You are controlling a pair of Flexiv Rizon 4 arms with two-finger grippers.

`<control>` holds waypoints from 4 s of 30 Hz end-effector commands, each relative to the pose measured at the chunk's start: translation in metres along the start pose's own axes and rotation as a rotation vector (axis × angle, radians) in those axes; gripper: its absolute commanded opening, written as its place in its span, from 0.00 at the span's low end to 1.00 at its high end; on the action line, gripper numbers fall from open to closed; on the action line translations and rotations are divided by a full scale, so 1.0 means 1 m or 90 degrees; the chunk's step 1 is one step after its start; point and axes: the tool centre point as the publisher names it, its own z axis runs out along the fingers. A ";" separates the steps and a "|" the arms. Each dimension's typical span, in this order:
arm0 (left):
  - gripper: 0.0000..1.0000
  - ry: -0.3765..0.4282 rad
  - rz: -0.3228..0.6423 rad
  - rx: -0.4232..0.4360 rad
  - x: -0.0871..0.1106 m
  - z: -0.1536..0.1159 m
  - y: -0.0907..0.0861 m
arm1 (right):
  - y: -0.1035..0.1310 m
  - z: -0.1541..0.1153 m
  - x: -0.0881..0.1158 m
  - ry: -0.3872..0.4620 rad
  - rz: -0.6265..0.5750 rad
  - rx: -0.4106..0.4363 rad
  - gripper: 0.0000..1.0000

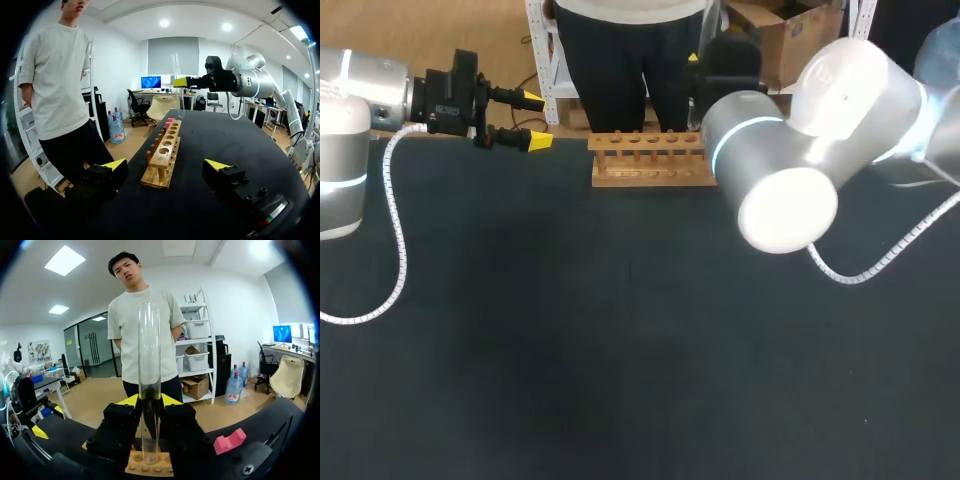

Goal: Grasp the test tube, adjust it, and insert it.

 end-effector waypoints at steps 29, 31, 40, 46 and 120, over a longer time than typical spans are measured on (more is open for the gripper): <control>1.00 0.000 0.001 0.000 0.001 0.000 0.001 | -0.005 0.016 0.030 -0.130 -0.016 -0.075 0.00; 1.00 0.000 0.001 0.000 0.001 0.000 0.001 | -0.006 0.015 0.031 -0.129 -0.022 -0.077 0.00; 1.00 0.000 0.001 0.000 0.001 0.000 0.001 | -0.007 0.013 0.033 -0.124 -0.038 -0.085 0.00; 1.00 0.000 0.001 0.000 0.001 0.000 0.001 | -0.008 0.013 0.034 -0.118 -0.044 -0.088 0.00; 1.00 0.000 0.001 0.000 0.001 0.000 0.001 | -0.012 0.026 0.106 -0.059 -0.057 -0.093 1.00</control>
